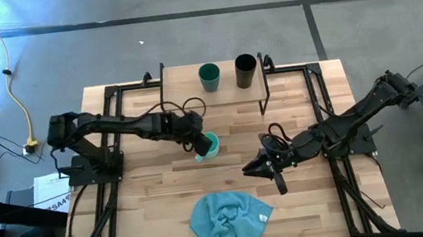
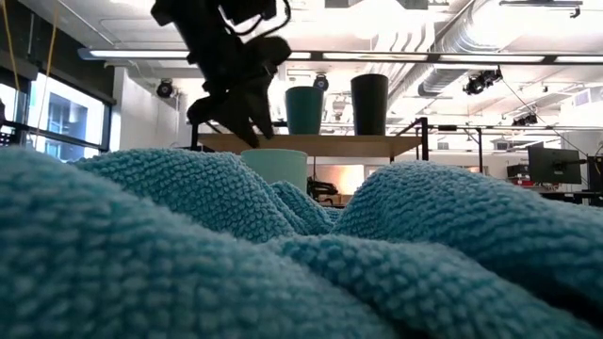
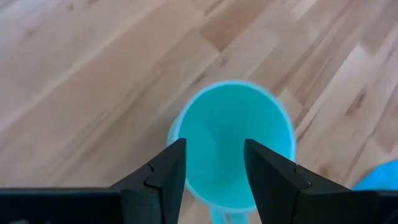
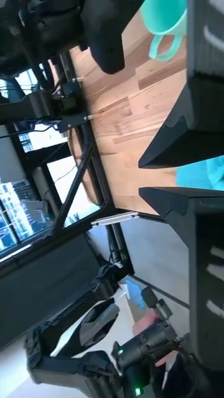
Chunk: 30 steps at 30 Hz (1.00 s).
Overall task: Stack small to large cups/mugs on shelf
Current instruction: Put the blue mug on the shelf
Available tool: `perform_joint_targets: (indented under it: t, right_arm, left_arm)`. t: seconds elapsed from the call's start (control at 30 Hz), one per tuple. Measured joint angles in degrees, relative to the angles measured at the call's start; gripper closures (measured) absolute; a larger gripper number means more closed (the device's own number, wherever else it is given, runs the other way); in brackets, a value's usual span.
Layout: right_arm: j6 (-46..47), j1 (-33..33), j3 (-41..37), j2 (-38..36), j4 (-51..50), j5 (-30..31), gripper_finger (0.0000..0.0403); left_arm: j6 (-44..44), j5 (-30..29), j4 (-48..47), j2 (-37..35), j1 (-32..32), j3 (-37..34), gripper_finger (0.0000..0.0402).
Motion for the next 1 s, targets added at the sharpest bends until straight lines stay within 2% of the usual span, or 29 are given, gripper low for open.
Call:
perform_joint_targets:
  t: [0.33,1.0]
  right_arm:
    - [0.42,1.18,0.01,-0.19,-0.29,1.21,0.0353]
    - [0.44,1.18,0.0,-0.19,0.43,1.21,0.0353]
  left_arm:
    - [0.79,0.16,-3.45,2.16,0.04,1.14,0.0252]
    - [0.18,0.06,-4.0,4.2,0.41,1.25,0.0252]
